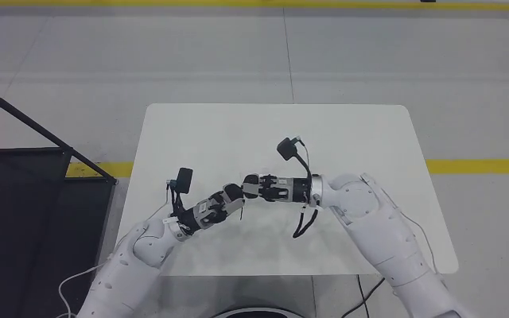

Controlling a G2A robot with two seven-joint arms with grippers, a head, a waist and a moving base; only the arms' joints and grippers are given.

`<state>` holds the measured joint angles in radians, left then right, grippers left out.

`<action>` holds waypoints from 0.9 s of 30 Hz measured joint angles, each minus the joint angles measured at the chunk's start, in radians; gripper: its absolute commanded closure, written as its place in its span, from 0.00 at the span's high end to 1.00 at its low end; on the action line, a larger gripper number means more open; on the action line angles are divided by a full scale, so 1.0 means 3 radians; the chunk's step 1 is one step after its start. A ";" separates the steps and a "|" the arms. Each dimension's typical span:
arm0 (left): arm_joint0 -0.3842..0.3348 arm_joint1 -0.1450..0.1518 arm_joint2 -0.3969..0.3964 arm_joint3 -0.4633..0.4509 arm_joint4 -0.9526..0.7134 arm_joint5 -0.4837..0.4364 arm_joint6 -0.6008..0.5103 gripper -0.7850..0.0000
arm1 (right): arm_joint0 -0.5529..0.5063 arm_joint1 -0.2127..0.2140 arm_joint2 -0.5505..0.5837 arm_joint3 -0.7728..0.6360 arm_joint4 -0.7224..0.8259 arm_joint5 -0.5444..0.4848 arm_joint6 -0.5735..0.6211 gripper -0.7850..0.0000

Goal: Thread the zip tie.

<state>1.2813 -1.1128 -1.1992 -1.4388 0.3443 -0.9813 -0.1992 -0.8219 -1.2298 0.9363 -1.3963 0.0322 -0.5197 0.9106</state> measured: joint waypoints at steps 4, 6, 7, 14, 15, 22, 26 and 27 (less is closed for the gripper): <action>-0.0003 -0.0001 0.0006 0.0004 -0.0010 0.0001 -0.0013 0.24 | 0.0035 -0.0006 -0.0025 0.0030 0.0019 0.0018 0.0049 0.00; -0.0006 -0.0002 0.0014 0.0008 -0.0012 0.0001 -0.0026 0.23 | 0.0049 -0.0009 -0.0041 0.0043 0.0019 0.0025 0.0060 0.00; -0.0007 -0.0002 0.0020 0.0010 -0.0012 0.0001 -0.0033 0.23 | 0.0055 -0.0011 -0.0046 0.0048 0.0019 0.0028 0.0063 0.00; -0.0028 -0.0005 0.0047 0.0033 -0.0040 -0.0003 -0.0074 0.19 | 0.0082 -0.0018 -0.0071 0.0070 0.0017 0.0036 0.0068 0.00; -0.0029 -0.0005 0.0049 0.0035 -0.0043 -0.0006 -0.0077 0.18 | 0.0083 -0.0019 -0.0073 0.0071 0.0015 0.0036 0.0068 0.00; -0.0039 -0.0006 0.0054 0.0048 -0.0061 -0.0012 -0.0091 0.00 | 0.0089 -0.0021 -0.0082 0.0078 0.0006 0.0050 0.0058 0.00; -0.0040 -0.0007 0.0054 0.0053 -0.0068 -0.0013 -0.0087 0.00 | 0.0086 -0.0022 -0.0077 0.0078 0.0007 0.0049 0.0031 0.00; -0.0040 -0.0007 0.0054 0.0054 -0.0068 -0.0013 -0.0086 0.00 | 0.0084 -0.0022 -0.0074 0.0077 0.0007 0.0043 0.0020 0.00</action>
<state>1.2692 -1.1148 -1.1830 -1.4226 0.3238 -0.9853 -0.2250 -0.7968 -1.2364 0.9141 -1.3733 0.0343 -0.5067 0.9166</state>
